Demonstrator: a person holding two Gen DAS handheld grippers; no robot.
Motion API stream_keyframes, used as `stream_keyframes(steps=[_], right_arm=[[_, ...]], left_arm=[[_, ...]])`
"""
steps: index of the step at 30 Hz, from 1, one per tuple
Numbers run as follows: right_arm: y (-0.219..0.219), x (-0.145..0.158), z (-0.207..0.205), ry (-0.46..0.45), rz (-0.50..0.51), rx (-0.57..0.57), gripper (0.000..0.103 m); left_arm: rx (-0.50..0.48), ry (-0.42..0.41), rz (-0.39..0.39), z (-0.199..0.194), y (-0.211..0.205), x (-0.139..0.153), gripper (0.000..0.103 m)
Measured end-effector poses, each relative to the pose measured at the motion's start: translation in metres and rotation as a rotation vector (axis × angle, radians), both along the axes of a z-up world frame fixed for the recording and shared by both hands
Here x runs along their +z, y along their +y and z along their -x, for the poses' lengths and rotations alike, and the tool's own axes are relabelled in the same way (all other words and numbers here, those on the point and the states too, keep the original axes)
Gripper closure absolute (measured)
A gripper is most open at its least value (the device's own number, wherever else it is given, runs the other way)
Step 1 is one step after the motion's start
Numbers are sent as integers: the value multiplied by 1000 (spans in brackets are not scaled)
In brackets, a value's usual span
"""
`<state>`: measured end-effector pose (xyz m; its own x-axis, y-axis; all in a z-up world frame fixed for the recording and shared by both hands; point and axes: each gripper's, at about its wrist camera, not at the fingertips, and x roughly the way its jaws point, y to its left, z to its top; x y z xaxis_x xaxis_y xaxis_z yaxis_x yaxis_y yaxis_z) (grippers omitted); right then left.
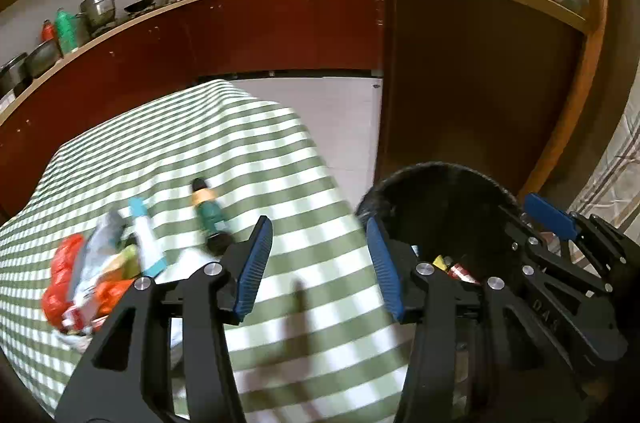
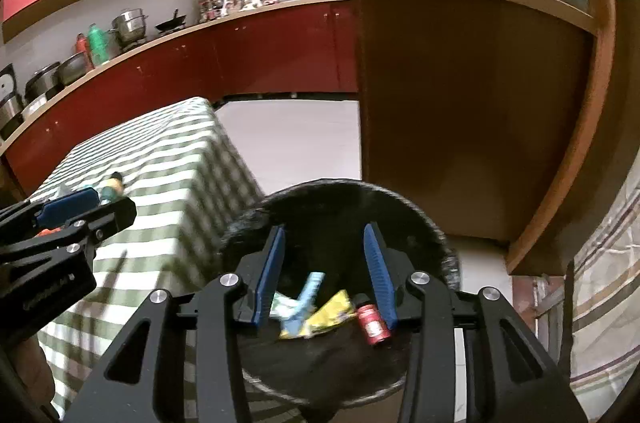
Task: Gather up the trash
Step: 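Move both open tools back toward the remaining trash on the table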
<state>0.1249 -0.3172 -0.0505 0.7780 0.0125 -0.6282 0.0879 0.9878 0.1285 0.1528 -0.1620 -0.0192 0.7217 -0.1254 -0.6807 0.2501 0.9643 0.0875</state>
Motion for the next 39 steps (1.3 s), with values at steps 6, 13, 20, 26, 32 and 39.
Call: stream_keyframes(steps=[6,13,20,26,32,39], right_arm=[[36,8,2,-2,-9,60,57],[82,21,5,-21,-4,129,50],[131,26,5,-20,-13,203,48],[172,27,3,-9,-22,265,46],[205,25,0,8,8,311,40],[204,13,-3,65,74,276,40]], left_arm=[[69,-5,-1,17,45,7,52],[168,-23,-8,35,99,16,44],[278,-12,-14,51,158,14,42],[350,-1,-9,64,205,9,42],[397,7,7,73,236,7,42],[406,20,31,76,254,3,42]])
